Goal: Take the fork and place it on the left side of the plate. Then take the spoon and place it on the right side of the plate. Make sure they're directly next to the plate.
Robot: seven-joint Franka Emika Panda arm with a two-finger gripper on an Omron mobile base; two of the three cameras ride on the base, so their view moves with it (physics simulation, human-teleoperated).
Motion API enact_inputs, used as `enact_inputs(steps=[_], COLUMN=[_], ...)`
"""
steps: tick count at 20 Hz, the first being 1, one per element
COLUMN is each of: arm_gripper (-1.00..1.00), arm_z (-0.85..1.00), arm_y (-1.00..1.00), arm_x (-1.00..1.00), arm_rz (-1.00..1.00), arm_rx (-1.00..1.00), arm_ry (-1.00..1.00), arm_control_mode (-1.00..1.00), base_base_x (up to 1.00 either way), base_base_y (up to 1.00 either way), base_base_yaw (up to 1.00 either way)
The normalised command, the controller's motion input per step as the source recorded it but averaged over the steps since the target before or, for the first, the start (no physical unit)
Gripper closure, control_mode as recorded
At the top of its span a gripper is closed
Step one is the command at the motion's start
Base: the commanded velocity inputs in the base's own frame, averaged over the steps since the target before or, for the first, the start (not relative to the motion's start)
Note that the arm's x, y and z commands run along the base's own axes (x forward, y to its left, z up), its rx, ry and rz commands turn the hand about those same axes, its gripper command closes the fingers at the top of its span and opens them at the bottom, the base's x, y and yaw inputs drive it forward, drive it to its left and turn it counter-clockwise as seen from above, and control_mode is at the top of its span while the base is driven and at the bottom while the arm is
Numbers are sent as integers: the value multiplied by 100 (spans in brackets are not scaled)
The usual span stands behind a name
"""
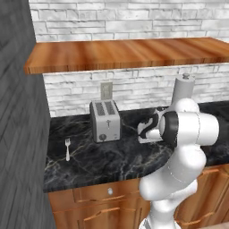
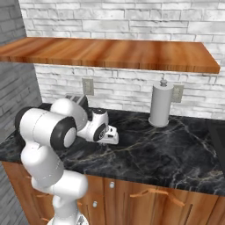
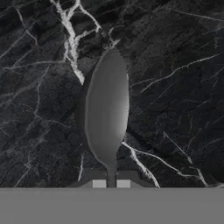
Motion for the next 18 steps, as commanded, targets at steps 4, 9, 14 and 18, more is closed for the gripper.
enact_inputs(steps=[4, 9, 14, 18], arm_gripper=[100, 100, 100, 100], arm_z=[32, 96, 100, 97], arm_y=[0, 0, 2, 19], arm_x=[-33, -45, -32, -10], arm_rz=[-19, -16, -11, -6], arm_rx=[0, 1, 0, -6], arm_ry=[-16, -15, -3, 4], arm_control_mode=[-100, -100, -100, -100], base_base_x=[0, 0, 0, 0], base_base_y=[0, 0, 0, 0], base_base_yaw=[0, 0, 0, 0])
